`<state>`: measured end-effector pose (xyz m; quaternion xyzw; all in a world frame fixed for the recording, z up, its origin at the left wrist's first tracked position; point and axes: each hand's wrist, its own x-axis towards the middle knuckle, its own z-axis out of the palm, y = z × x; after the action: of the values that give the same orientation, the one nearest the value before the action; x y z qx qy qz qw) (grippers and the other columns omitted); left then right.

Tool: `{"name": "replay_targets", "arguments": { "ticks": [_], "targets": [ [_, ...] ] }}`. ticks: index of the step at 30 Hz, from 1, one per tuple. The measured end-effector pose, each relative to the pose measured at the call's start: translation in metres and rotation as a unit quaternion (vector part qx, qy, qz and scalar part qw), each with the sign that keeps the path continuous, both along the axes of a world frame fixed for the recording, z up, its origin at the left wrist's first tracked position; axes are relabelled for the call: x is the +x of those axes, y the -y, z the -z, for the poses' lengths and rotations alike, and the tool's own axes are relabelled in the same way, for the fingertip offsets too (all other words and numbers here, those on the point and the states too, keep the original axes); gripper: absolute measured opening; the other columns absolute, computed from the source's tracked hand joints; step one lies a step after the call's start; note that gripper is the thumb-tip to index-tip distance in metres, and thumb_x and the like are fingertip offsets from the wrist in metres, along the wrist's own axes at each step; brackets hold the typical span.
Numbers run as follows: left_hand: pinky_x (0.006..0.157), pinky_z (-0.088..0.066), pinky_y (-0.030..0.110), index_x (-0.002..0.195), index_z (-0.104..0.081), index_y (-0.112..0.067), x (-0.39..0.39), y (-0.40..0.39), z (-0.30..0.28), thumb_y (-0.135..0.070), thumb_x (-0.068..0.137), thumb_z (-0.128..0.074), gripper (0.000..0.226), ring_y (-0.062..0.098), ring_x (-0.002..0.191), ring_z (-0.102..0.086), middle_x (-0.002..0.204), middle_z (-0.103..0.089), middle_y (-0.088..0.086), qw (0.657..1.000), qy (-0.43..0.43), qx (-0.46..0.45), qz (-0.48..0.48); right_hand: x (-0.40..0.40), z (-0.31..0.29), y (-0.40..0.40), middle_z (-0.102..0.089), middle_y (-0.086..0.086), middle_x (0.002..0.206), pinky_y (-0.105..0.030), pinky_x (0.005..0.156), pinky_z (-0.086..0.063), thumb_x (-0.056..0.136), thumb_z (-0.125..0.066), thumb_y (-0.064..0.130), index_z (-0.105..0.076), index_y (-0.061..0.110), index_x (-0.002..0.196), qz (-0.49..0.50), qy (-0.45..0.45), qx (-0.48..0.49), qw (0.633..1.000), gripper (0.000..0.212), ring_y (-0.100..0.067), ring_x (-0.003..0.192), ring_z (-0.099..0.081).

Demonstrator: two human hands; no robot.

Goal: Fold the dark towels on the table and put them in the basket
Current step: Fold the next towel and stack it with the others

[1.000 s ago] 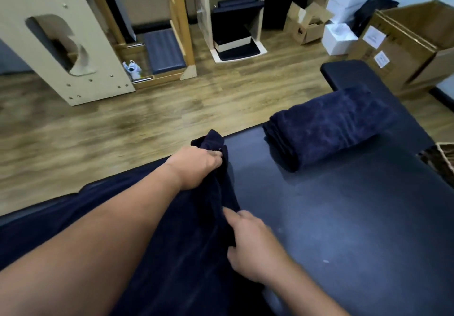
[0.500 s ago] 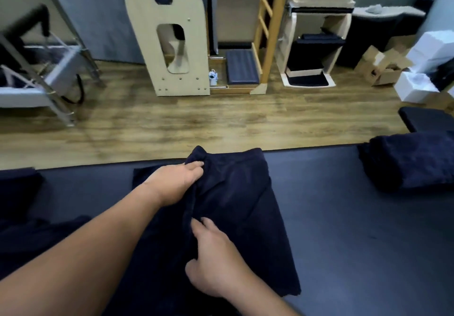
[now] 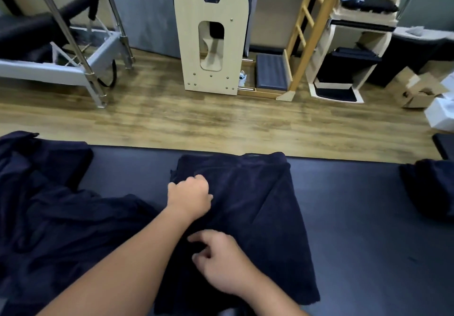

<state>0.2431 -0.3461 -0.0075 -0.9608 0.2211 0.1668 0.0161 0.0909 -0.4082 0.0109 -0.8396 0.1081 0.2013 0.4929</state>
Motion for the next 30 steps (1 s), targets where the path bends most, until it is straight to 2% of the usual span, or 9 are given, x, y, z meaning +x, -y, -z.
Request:
{"name": "replay_targets", "arguments": {
  "ticks": [4, 10, 14, 17, 19, 21, 23, 26, 30],
  "targets": [
    [0.081, -0.045, 0.041, 0.116, -0.044, -0.010, 0.018, -0.001, 0.012, -0.039, 0.094, -0.065, 0.042, 0.035, 0.110, -0.060, 0.122, -0.057, 0.012, 0.983, -0.028, -0.119, -0.136, -0.002, 0.007, 0.046, -0.060, 0.013, 0.132, -0.015, 0.104, -0.039, 0.095, -0.058, 0.025, -0.061, 0.027, 0.135, 0.023, 0.054, -0.151, 0.987, 0.040, -0.004, 0.121, -0.053],
    [0.078, -0.048, 0.033, 0.082, -0.058, -0.020, 0.048, -0.002, 0.015, -0.023, 0.086, -0.072, 0.016, 0.029, 0.097, -0.062, 0.099, -0.067, 0.007, 0.936, -0.100, -0.247, -0.229, 0.001, 0.011, 0.071, -0.051, 0.016, 0.142, -0.026, 0.117, -0.030, 0.099, -0.053, 0.028, -0.055, 0.026, 0.141, -0.002, 0.089, -0.207, 0.974, 0.042, -0.008, 0.137, -0.036],
    [0.077, -0.046, 0.036, 0.092, -0.058, -0.016, 0.083, -0.013, -0.005, -0.015, 0.085, -0.063, 0.008, 0.036, 0.095, -0.059, 0.104, -0.064, 0.013, 0.918, -0.016, -0.272, -0.288, -0.006, 0.018, 0.074, -0.007, 0.007, 0.166, -0.056, 0.123, 0.004, 0.099, -0.052, 0.035, -0.034, 0.038, 0.151, -0.053, 0.066, -0.291, 0.953, 0.055, -0.023, 0.153, 0.013],
    [0.073, -0.045, 0.043, 0.108, -0.045, -0.010, 0.076, -0.018, -0.013, -0.009, 0.086, -0.059, 0.026, 0.037, 0.087, -0.050, 0.108, -0.045, 0.013, 0.958, 0.015, -0.166, -0.233, -0.016, 0.025, 0.078, 0.026, 0.000, 0.165, -0.064, 0.117, 0.013, 0.093, -0.056, 0.054, -0.001, 0.045, 0.156, -0.081, 0.007, -0.308, 0.948, 0.083, -0.031, 0.146, 0.036],
    [0.073, -0.049, 0.046, 0.112, -0.048, -0.010, 0.052, -0.014, -0.009, -0.018, 0.087, -0.061, 0.030, 0.040, 0.091, -0.054, 0.113, -0.044, 0.014, 0.978, 0.091, -0.171, -0.080, -0.021, 0.029, 0.078, 0.029, 0.001, 0.164, -0.065, 0.116, 0.016, 0.091, -0.053, 0.061, 0.007, 0.047, 0.155, -0.129, 0.012, -0.308, 0.943, 0.089, -0.030, 0.144, 0.039],
    [0.085, -0.052, 0.050, 0.123, -0.054, -0.016, 0.020, -0.010, 0.006, -0.043, 0.088, -0.054, 0.044, 0.038, 0.113, -0.054, 0.129, -0.049, 0.012, 0.977, 0.101, -0.162, 0.099, -0.028, 0.031, 0.076, 0.030, 0.000, 0.164, -0.066, 0.115, 0.016, 0.091, -0.047, 0.066, 0.009, 0.049, 0.154, -0.173, 0.039, -0.311, 0.934, 0.087, -0.030, 0.143, 0.041],
    [0.112, -0.036, 0.052, 0.151, -0.036, -0.032, -0.012, -0.010, 0.020, -0.063, 0.092, -0.037, 0.067, 0.030, 0.148, -0.028, 0.163, -0.026, 0.006, 0.978, 0.014, -0.090, 0.185, -0.035, 0.034, 0.076, 0.033, -0.002, 0.163, -0.069, 0.114, 0.015, 0.091, -0.041, 0.069, 0.010, 0.049, 0.154, -0.192, 0.060, -0.330, 0.922, 0.084, -0.031, 0.142, 0.043],
    [0.124, -0.001, 0.054, 0.158, 0.016, -0.039, -0.048, -0.024, 0.042, -0.071, 0.095, -0.010, 0.075, 0.022, 0.154, 0.020, 0.164, 0.028, -0.004, 0.984, -0.025, -0.002, 0.175, -0.055, 0.041, 0.076, 0.037, 0.001, 0.161, -0.067, 0.114, 0.017, 0.093, -0.032, 0.070, 0.013, 0.053, 0.153, -0.182, 0.064, -0.343, 0.919, 0.077, -0.029, 0.142, 0.043],
    [0.124, -0.006, 0.055, 0.162, 0.003, -0.017, -0.063, -0.039, 0.051, -0.050, 0.102, -0.011, 0.070, 0.028, 0.156, 0.005, 0.168, 0.010, 0.008, 0.995, 0.052, 0.022, 0.079, -0.090, 0.052, 0.074, 0.003, -0.008, 0.169, -0.060, 0.114, 0.002, 0.092, -0.037, 0.070, -0.009, 0.046, 0.158, -0.180, 0.076, -0.372, 0.907, 0.076, -0.038, 0.154, 0.003]
  ]
}}
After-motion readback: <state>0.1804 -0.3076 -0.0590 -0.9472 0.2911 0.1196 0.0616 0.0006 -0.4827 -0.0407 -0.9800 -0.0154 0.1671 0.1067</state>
